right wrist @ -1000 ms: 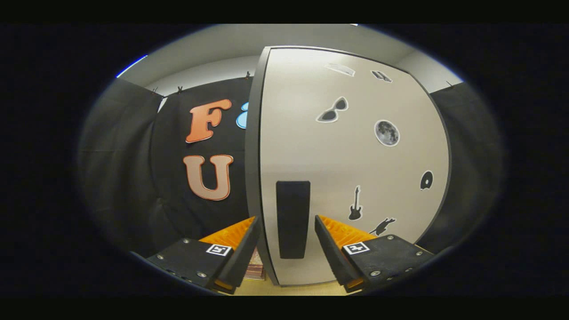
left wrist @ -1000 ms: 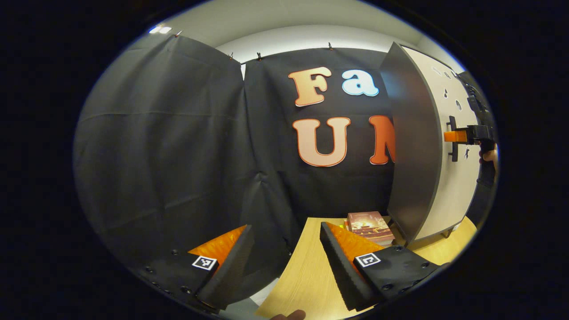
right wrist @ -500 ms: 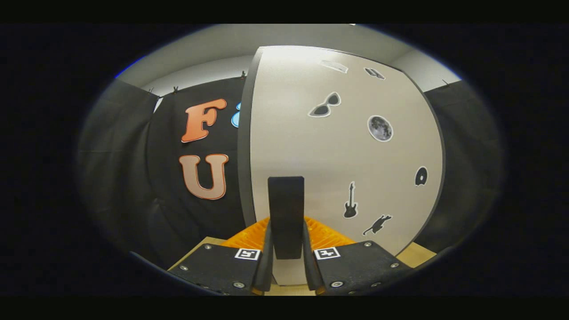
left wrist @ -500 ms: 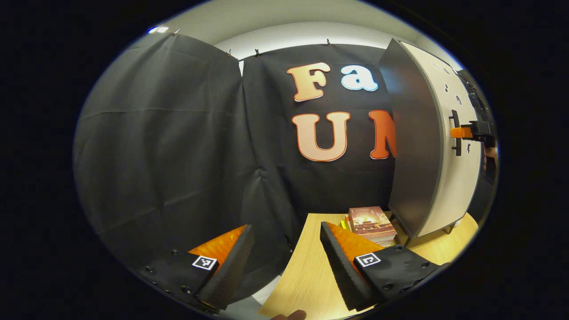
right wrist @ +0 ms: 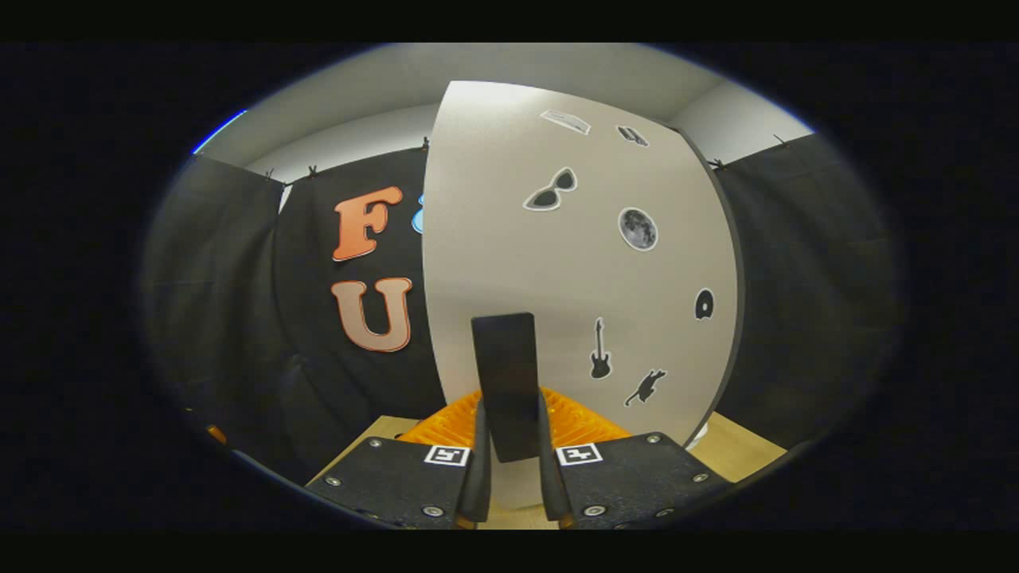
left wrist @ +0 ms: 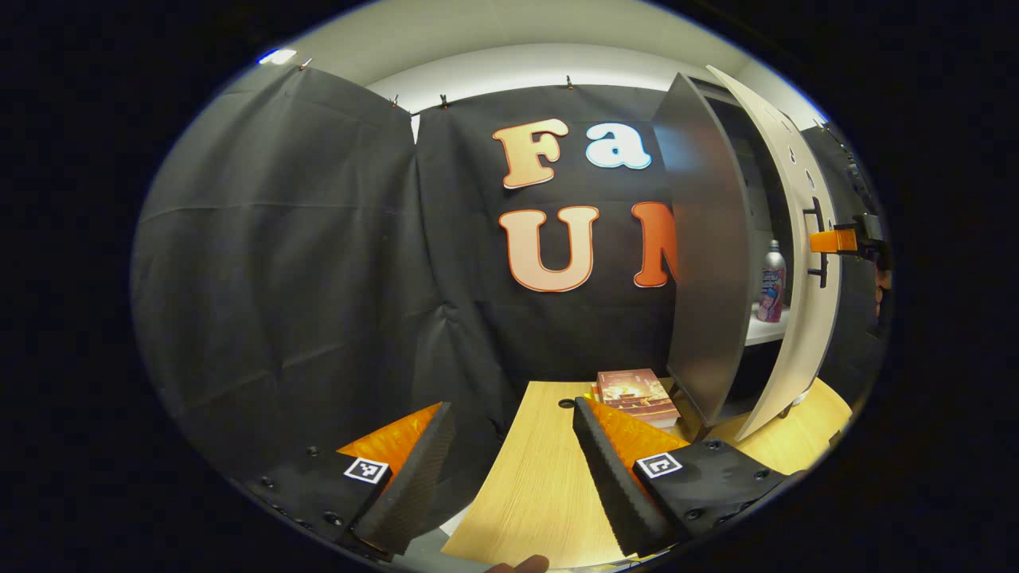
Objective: Open the cabinet door with the right hand, grasp the bottle in the cabinet with the left hand and place it on the coaster, then close the cabinet door with the right hand.
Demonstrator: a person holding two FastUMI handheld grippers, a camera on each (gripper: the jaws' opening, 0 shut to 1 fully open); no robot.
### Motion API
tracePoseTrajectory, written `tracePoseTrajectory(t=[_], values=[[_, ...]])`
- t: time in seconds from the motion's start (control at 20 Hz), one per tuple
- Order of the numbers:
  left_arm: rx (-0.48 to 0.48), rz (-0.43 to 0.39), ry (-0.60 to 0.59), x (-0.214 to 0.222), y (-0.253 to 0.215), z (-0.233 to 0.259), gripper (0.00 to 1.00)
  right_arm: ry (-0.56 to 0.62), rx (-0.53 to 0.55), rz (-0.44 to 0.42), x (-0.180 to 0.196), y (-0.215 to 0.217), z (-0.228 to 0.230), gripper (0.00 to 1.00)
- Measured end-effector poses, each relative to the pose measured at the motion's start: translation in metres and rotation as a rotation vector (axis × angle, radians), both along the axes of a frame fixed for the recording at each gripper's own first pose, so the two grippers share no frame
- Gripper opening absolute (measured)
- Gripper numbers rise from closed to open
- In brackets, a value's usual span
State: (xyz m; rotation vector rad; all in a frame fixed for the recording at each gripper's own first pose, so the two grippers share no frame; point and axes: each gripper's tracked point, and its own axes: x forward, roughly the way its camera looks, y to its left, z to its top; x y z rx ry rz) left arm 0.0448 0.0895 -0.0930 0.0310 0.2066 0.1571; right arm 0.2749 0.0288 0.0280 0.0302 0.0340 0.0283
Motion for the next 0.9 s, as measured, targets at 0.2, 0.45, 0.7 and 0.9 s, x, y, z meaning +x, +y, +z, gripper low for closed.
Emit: tracePoseTrajectory(t=[0.2,0.45,0.7,0.9], values=[[0.016,-0.026,-0.005,-0.024,-0.033,0.008,0.97,-0.008,0.014,0.014,-0.016,-0.009,0.001,0.25],[0.025,-0.047,-0.013,-0.049,-0.071,0.018,0.99,-0.014,0.024,0.04,-0.027,-0.018,0.002,0.25],[0.019,-0.072,0.002,-0.063,-0.112,0.016,0.97,-0.019,0.041,0.056,-0.038,-0.03,0.002,0.25],[-0.005,-0.096,0.02,-0.07,-0.147,0.011,0.97,-0.017,0.037,0.048,-0.045,-0.043,0.003,0.22]])
